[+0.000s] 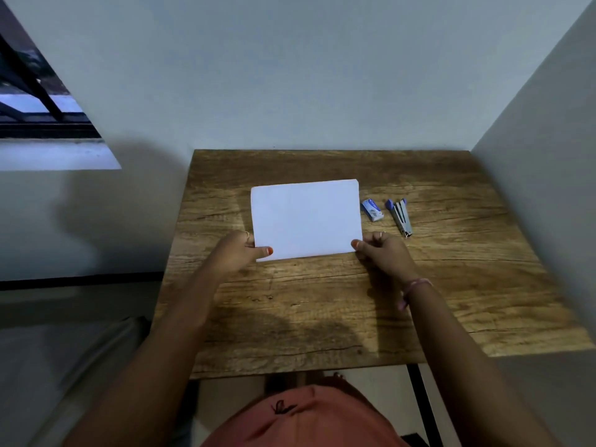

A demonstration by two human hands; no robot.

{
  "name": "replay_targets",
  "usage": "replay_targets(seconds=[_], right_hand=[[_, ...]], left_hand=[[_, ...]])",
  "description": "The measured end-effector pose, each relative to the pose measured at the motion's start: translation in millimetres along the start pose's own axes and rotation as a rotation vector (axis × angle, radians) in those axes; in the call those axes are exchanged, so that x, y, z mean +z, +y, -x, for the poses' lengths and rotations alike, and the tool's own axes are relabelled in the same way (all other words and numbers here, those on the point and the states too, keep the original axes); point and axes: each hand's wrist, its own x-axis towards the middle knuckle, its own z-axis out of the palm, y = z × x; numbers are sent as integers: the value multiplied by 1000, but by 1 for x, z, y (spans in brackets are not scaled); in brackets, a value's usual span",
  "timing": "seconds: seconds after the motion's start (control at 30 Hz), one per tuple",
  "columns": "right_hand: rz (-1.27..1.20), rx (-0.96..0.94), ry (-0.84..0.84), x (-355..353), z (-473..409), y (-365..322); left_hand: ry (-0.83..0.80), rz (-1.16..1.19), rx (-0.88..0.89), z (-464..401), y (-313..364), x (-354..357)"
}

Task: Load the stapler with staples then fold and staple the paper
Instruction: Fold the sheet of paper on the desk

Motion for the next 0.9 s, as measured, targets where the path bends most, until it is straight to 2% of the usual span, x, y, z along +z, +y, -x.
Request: replay_targets(seconds=[0.33, 0.9], right_hand=[[283, 121, 183, 24, -22, -8], [427, 123, 228, 29, -35, -3]], left_hand=[[-2, -1, -184, -15, 8, -2], [-75, 96, -318, -20, 19, -1]])
